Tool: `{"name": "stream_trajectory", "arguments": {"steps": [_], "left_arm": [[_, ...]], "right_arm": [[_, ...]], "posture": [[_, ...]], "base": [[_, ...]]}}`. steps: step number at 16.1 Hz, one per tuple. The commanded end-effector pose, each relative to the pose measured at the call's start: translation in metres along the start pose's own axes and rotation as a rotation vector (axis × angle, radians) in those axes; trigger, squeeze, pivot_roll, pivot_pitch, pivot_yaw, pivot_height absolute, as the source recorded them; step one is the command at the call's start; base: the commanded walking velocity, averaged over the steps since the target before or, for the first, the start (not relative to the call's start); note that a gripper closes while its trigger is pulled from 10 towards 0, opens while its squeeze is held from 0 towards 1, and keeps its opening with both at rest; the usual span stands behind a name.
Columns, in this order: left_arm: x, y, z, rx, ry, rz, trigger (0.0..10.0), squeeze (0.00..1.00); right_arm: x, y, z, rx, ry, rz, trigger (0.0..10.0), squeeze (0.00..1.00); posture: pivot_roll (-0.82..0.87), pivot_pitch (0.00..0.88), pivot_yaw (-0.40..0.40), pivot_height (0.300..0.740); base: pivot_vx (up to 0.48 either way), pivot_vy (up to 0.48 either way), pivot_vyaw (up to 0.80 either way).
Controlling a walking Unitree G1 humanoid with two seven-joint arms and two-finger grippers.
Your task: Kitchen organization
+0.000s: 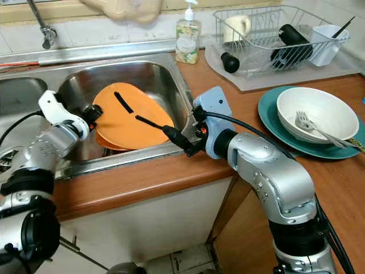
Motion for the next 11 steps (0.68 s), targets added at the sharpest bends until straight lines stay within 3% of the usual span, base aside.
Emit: {"name": "stream_trajectory", "arguments": {"steps": [1, 7, 10, 11], "left_arm": [[0.004, -0.006, -0.002, -0.012, -0.007, -0.049, 10.0, 1.00], [-0.001, -0.003, -0.004, 0.007, 0.010, -0.104, 10.0, 1.00], [0.008, -0.005, -0.001, -0.037, -0.038, -0.230, 10.0, 1.00], [0.011, -0.009, 0.002, -0.080, -0.059, -0.309, 10.0, 1.00]], "right_arm": [[0.000, 0.008, 0.002, 0.051, -0.007, 0.003, 10.0, 0.00], [-0.003, 0.014, 0.004, 0.077, 0.003, 0.011, 10.0, 0.00], [-0.004, 0.008, 0.004, 0.048, 0.000, -0.020, 10.0, 0.00], [-0.007, 0.002, 0.004, 0.010, 0.013, -0.095, 10.0, 1.00]], "posture": [[-0.05, 0.000, 0.056, 0.740], [-0.06, 0.000, 0.063, 0.740], [-0.06, 0.000, 0.062, 0.740], [-0.05, 0.000, 0.060, 0.740]], "base": [[0.000, 0.000, 0.00], [0.000, 0.000, 0.00], [0.000, 0.000, 0.00], [0.000, 0.000, 0.00]]}}
Point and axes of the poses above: a point about 5 cm out from each wrist's last joint towards the gripper, its own z axis pointing back from the gripper into the wrist, its own x axis along the axis of the wrist's last joint, y = z × x, the point moved 2 cm from there along -z, pointing out of the wrist towards the gripper, and after that the axes turned 12 degrees about z, right-handed, at the moved point
